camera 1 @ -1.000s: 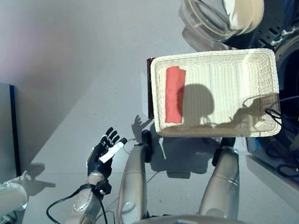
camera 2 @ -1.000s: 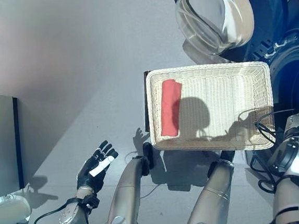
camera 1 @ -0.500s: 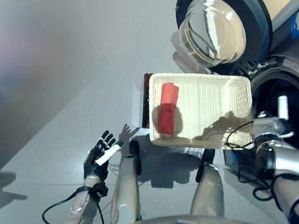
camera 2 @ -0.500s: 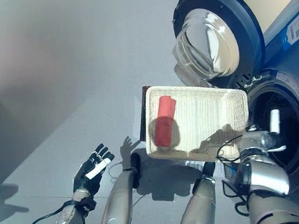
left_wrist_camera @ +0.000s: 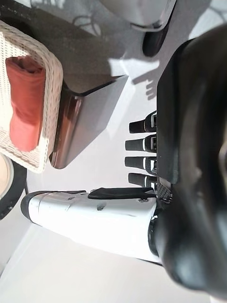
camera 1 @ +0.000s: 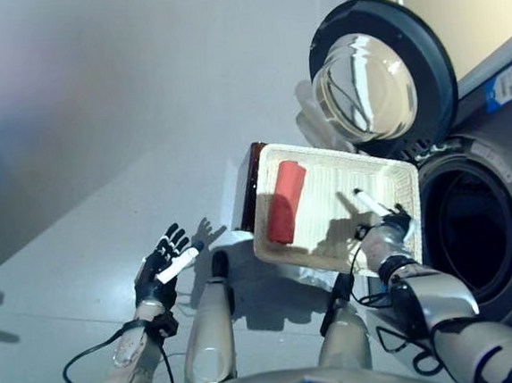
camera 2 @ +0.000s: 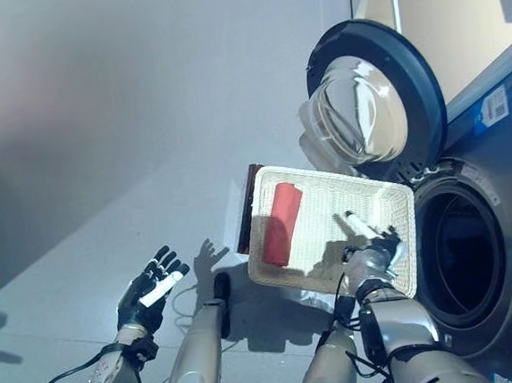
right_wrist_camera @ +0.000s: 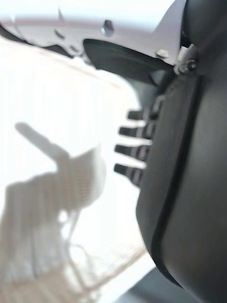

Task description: Pick up the clothes and place them into the washing machine

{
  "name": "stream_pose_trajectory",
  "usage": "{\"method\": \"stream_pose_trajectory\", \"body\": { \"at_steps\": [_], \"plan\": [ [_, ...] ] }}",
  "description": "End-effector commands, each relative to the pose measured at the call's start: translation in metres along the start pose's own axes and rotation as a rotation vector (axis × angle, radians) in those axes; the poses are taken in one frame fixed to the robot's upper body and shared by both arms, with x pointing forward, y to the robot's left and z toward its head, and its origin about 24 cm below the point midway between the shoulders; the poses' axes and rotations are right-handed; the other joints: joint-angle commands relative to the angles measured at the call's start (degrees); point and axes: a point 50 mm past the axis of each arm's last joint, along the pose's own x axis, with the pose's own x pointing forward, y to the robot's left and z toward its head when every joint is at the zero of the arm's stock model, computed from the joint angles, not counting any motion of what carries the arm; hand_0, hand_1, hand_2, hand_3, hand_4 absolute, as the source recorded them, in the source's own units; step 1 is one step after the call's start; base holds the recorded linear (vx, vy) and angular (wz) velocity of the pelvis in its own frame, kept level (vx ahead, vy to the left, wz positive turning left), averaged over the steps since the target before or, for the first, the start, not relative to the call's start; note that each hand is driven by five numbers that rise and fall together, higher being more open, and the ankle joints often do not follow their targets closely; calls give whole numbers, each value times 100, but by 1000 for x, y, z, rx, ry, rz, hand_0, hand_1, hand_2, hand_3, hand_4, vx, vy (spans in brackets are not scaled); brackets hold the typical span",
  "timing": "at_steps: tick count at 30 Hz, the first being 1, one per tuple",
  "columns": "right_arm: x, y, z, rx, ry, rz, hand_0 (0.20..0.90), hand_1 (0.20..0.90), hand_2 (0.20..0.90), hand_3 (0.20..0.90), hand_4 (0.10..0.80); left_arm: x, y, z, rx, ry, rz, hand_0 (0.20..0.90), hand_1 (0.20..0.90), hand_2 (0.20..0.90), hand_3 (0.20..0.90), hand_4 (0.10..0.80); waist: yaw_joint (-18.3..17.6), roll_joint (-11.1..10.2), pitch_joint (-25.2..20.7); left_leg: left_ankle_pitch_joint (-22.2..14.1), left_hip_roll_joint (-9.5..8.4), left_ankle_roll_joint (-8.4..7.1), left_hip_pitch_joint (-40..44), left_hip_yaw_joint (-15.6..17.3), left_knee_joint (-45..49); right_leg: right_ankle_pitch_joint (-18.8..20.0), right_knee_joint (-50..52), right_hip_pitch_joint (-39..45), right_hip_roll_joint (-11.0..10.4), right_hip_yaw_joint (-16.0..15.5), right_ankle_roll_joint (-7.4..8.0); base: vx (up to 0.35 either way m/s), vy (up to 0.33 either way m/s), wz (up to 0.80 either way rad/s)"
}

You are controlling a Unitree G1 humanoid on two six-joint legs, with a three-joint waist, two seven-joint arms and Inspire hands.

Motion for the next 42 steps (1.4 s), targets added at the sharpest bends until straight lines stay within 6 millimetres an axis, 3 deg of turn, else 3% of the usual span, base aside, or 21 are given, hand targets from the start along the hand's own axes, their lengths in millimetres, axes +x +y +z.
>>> {"method": "stream_pose_trajectory", "body": {
  "at_steps": [1,5,9,16,28,30,31,42],
  "plan": [
    [-5,12,6,-119,-80,37,900,900,900,900,800,-3,5,27,47,-157,-7,900,900,900,900,800,295,-101,-27,574,42,-138,95,-69,-934,312,-53,271,-254,-78,117,32,-10,4],
    [-16,26,-9,-176,-73,91,900,900,900,900,800,-1,5,31,55,-175,1,900,900,900,900,800,326,-113,-16,520,39,-135,30,-113,-797,279,58,278,-284,-115,114,27,-26,7],
    [-20,33,-10,-177,-77,116,900,900,900,900,800,0,6,35,66,-189,8,900,900,900,900,800,362,-61,72,390,12,-108,-151,-165,-432,115,445,157,-332,-55,85,-12,-8,7],
    [-34,60,3,-211,-176,211,900,900,900,900,800,-3,3,38,63,-202,13,900,900,900,900,800,368,138,402,-229,85,26,-708,-291,1074,-749,2065,-581,-286,298,-105,-47,39,3],
    [-46,86,27,-282,-267,266,900,900,900,900,800,-8,8,43,81,-212,29,900,900,900,900,800,532,148,556,-621,51,130,-1342,-332,2044,-1134,2895,-1196,-299,462,-204,-16,11,-3],
    [-44,84,30,-322,-265,246,900,900,900,900,800,-7,9,46,93,-218,23,900,900,900,900,800,598,157,570,-593,-25,147,-1442,-358,2013,-1096,2833,-1202,-327,416,-183,25,-57,12],
    [-41,81,30,-347,-256,232,900,900,900,900,800,-8,9,47,99,-220,21,900,900,900,900,800,634,164,561,-812,-22,116,-1429,-394,2094,-1277,2915,-1156,-336,421,-121,78,-67,23],
    [-14,39,25,-504,-154,51,900,900,900,900,800,-4,10,66,160,-271,-17,900,900,900,900,800,969,279,629,-646,-285,148,-1847,-542,1946,-1194,2863,-1268,-446,200,-89,-7,-36,21]
  ]
}}
